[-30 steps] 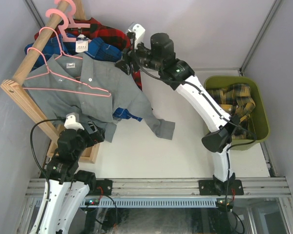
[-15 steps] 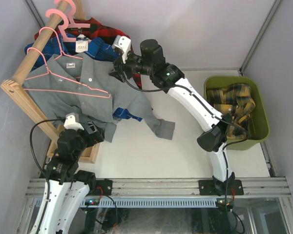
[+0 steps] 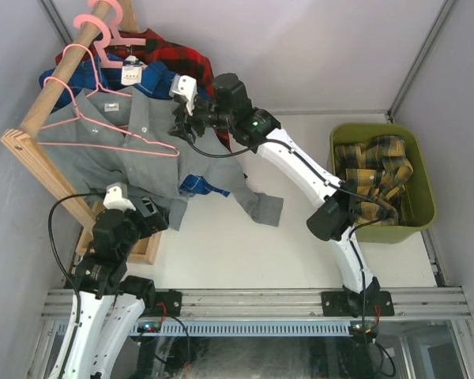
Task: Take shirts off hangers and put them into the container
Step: Pick up the hanger from the clothesline.
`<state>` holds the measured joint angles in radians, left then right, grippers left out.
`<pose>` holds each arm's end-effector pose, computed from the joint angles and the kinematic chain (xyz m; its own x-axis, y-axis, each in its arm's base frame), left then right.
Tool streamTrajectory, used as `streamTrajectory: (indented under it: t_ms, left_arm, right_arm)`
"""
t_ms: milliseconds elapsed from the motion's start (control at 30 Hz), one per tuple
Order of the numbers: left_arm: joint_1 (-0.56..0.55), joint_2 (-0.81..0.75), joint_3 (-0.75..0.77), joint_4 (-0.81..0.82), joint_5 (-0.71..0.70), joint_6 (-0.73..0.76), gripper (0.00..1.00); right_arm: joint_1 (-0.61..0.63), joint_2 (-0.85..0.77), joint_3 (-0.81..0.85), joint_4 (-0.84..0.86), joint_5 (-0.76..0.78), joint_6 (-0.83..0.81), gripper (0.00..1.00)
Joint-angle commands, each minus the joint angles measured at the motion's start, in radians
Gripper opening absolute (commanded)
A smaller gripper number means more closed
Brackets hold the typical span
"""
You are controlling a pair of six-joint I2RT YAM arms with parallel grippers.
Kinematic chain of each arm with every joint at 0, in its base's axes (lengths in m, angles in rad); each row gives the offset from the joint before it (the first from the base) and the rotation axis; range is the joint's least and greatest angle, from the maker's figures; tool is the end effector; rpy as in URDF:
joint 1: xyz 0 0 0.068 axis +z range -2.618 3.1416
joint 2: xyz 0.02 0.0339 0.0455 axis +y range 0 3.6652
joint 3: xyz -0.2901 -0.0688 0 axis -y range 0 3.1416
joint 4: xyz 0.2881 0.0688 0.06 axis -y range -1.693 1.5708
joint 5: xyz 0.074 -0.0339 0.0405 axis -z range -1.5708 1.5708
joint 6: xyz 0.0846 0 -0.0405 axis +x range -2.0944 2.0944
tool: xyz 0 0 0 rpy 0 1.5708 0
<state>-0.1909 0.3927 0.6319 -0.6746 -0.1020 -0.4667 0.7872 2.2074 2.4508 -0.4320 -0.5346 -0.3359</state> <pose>0.1598 -0.0221 0.2844 -0.4140 -0.3759 -0.8291 -0.0987 0.9239 -0.3696 0.3942 0.4567 0.4469 0.1924 -0.2087 -0.9589 -0.9526 0.1949 -0.2336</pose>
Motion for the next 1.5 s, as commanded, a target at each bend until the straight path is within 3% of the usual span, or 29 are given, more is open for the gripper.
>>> streamTrajectory:
  t_ms: [0,167,233,333,733,967,1133,1267,1467]
  left_arm:
    - [0.007,0.007,-0.011,0.029,-0.004,0.011,1.0]
    - [0.007,0.006,-0.012,0.028,-0.007,0.011,1.0]
    - [0.008,0.007,-0.011,0.029,-0.007,0.011,1.0]
    - [0.008,0.008,-0.011,0.029,-0.006,0.012,1.0]
    - [0.007,-0.005,-0.011,0.027,-0.013,0.01,1.0]
    - [0.007,-0.005,-0.011,0.027,-0.011,0.01,1.0]
    - [0.007,0.002,-0.012,0.03,-0.003,0.011,1.0]
    - [0.007,0.01,-0.011,0.03,0.001,0.011,1.0]
    - [0.007,0.008,-0.011,0.029,0.001,0.011,1.0]
  right_arm:
    - [0.026,-0.058,0.016,0.031,-0.032,-0.017,0.57]
    - [0.032,-0.147,-0.035,0.095,0.041,-0.017,0.57]
    - [0.032,-0.17,-0.044,0.112,0.059,-0.055,0.52]
    - [0.028,-0.182,-0.039,0.133,0.086,-0.07,0.53]
    - [0.001,-0.027,0.041,0.089,0.088,-0.018,0.59]
    - [-0.025,0.026,0.093,0.067,0.11,-0.025,0.7]
    - [-0.024,-0.022,0.04,0.011,-0.015,-0.013,0.58]
    - [0.002,-0.078,-0.024,0.025,-0.102,-0.013,0.58]
    - [0.015,-0.045,0.035,0.091,-0.242,-0.013,0.58]
